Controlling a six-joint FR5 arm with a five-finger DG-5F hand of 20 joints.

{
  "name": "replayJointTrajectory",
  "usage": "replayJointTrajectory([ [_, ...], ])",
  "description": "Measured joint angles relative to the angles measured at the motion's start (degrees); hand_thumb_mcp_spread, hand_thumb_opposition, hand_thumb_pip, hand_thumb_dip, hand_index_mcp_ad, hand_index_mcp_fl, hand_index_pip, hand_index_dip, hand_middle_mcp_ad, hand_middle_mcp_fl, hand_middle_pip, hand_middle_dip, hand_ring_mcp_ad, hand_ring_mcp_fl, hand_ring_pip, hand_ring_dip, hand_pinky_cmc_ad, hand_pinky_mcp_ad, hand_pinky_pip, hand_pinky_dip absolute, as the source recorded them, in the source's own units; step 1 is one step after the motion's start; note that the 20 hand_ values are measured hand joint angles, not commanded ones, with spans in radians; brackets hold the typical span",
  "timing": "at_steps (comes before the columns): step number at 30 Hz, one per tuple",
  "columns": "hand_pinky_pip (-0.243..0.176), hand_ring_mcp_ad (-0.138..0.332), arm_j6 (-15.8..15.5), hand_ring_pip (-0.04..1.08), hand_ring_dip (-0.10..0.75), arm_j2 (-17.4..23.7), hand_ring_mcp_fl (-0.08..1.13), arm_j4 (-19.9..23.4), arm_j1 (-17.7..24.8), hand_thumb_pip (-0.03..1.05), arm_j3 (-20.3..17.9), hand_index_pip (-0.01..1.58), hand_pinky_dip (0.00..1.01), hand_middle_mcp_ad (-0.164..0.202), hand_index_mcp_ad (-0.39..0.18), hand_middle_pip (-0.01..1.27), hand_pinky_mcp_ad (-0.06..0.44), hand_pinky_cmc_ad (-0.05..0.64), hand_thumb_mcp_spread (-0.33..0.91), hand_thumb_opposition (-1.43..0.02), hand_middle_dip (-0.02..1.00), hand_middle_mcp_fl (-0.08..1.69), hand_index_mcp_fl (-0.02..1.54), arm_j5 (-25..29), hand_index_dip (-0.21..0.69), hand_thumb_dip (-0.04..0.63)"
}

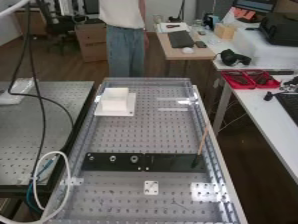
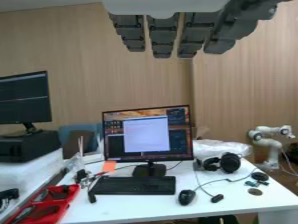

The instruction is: Grab the bearing and place it in the white container

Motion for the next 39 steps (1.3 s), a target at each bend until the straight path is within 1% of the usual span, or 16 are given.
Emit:
replayJointTrajectory([
  [1, -0.010, 0.068, 0.0, 0.01, 0.012, 0.1, 0.02, 0.1, 0.0, 0.00, -0.2, 0.02, 0.02, 0.075, 0.000, 0.02, 0.051, 0.077, 0.00, -0.01, 0.04, 0.01, 0.01, 0.1, 0.012, 0.007],
  [3, -0.010, 0.068, 0.3, 0.01, 0.016, 0.6, 0.01, 0.5, 0.1, 0.04, -1.1, 0.02, 0.02, 0.075, 0.005, 0.02, 0.049, 0.080, 0.04, -0.07, 0.04, 0.01, 0.01, 0.5, 0.012, 0.000],
  [5, -0.010, 0.068, 0.5, 0.02, 0.016, 0.8, 0.01, 0.8, 0.2, 0.25, -1.8, 0.02, 0.05, 0.075, 0.005, 0.05, 0.066, 0.084, 0.21, -0.29, 0.04, 0.04, 0.01, 0.9, 0.012, 0.019],
  [6, -0.010, 0.068, 0.7, 0.04, 0.016, 1.0, 0.02, 1.0, 0.3, 0.26, -2.3, 0.02, 0.08, 0.075, 0.005, 0.07, 0.084, 0.082, 0.23, -0.34, 0.05, 0.06, 0.01, 1.2, 0.016, 0.023],
  [7, -0.014, 0.068, 0.9, 0.06, 0.024, 1.1, 0.01, 1.2, 0.3, 0.26, -2.5, 0.02, 0.11, 0.075, 0.005, 0.08, 0.115, 0.101, 0.23, -0.39, 0.08, 0.05, 0.01, 1.3, 0.016, 0.019],
  [9, -0.017, 0.073, 1.0, 0.08, 0.037, 1.2, 0.01, 1.4, 0.4, 0.25, -2.9, 0.05, 0.16, 0.075, 0.005, 0.10, 0.150, 0.127, 0.26, -0.48, 0.11, 0.07, 0.00, 1.5, 0.031, 0.019],
  [10, -0.028, 0.080, 1.0, 0.08, 0.042, 1.3, 0.01, 1.6, 0.4, 0.25, -3.0, 0.06, 0.18, 0.077, 0.005, 0.10, 0.182, 0.162, 0.27, -0.53, 0.13, 0.09, 0.00, 1.6, 0.045, 0.030],
  [11, -0.028, 0.075, 1.0, 0.09, 0.049, 1.3, 0.02, 1.6, 0.4, 0.25, -3.0, 0.07, 0.20, 0.075, 0.005, 0.11, 0.194, 0.194, 0.28, -0.54, 0.14, 0.09, 0.01, 1.6, 0.045, 0.037],
  [14, -0.024, 0.098, 1.2, 0.09, 0.058, 1.3, 0.01, 1.6, 0.4, 0.25, -3.2, 0.07, 0.23, 0.075, 0.005, 0.12, 0.250, 0.246, 0.28, -0.58, 0.16, 0.11, 0.01, 1.6, 0.061, 0.035],
  [18, -0.059, 0.126, 1.6, 0.10, 0.072, 1.3, 0.01, 1.7, 0.4, 0.25, -3.4, 0.06, 0.24, 0.075, 0.002, 0.12, 0.271, 0.295, 0.29, -0.62, 0.17, 0.11, 0.00, 1.8, 0.061, 0.035],
  [19, -0.059, 0.120, 1.7, 0.10, 0.072, 1.3, 0.01, 1.7, 0.4, 0.25, -3.5, 0.08, 0.24, 0.073, 0.002, 0.12, 0.278, 0.295, 0.29, -0.62, 0.17, 0.11, 0.02, 1.8, 0.061, 0.035],
  [20, -0.059, 0.126, 1.7, 0.10, 0.072, 1.3, 0.01, 1.7, 0.4, 0.25, -3.5, 0.09, 0.25, 0.075, 0.005, 0.13, 0.281, 0.312, 0.29, -0.63, 0.18, 0.10, 0.02, 1.8, 0.065, 0.035],
  [22, -0.059, 0.140, 1.8, 0.10, 0.073, 1.2, 0.01, 1.8, 0.4, 0.25, -3.7, 0.09, 0.26, 0.075, 0.005, 0.14, 0.276, 0.312, 0.29, -0.63, 0.19, 0.10, 0.02, 2.0, 0.066, 0.035],
  [23, -0.061, 0.141, 1.9, 0.10, 0.073, 1.2, 0.01, 1.8, 0.4, 0.25, -3.8, 0.09, 0.26, 0.075, 0.005, 0.14, 0.290, 0.333, 0.29, -0.65, 0.19, 0.10, 0.02, 2.0, 0.075, 0.035],
  [34, -0.061, 0.138, 2.3, 0.11, 0.073, 1.4, 0.01, 2.5, 0.2, 0.25, -4.5, 0.09, 0.27, 0.075, 0.005, 0.14, 0.293, 0.349, 0.29, -0.66, 0.19, 0.12, 0.02, 2.0, 0.075, 0.035],
  [39, -0.061, 0.138, 1.9, 0.11, 0.073, 1.7, 0.01, 3.9, 0.1, 0.25, -5.9, 0.09, 0.27, 0.075, 0.005, 0.14, 0.293, 0.346, 0.29, -0.66, 0.19, 0.12, 0.02, 2.9, 0.075, 0.035],
])
